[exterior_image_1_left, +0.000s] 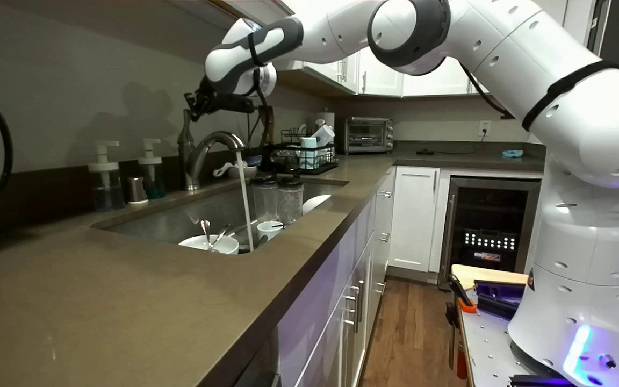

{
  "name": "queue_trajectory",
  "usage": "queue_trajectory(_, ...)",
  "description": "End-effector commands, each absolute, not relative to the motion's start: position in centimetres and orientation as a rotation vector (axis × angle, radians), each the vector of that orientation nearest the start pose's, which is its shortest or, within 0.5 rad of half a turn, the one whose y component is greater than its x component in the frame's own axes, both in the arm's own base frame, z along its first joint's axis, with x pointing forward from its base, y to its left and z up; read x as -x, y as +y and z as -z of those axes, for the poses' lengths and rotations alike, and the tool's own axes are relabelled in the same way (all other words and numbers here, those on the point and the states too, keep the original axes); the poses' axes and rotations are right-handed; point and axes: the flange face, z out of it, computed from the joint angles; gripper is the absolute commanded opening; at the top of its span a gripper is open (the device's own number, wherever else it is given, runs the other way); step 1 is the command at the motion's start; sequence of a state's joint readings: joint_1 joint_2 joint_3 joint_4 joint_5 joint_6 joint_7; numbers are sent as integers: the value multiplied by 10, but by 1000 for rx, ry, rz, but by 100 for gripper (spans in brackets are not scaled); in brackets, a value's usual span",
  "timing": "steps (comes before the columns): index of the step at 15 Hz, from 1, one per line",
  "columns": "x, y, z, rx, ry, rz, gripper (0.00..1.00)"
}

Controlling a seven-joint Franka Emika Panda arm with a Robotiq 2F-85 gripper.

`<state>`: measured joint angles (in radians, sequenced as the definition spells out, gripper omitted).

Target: Open the tap

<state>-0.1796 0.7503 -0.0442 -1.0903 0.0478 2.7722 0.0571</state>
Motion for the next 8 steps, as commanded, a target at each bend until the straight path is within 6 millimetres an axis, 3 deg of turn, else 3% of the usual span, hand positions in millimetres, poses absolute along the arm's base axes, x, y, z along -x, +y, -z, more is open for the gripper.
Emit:
queue_trajectory(1, -773, -168, -488, 2830, 432, 1414, 2)
queue_trajectory(8, -747, -173, -484, 2884, 449, 1339, 2)
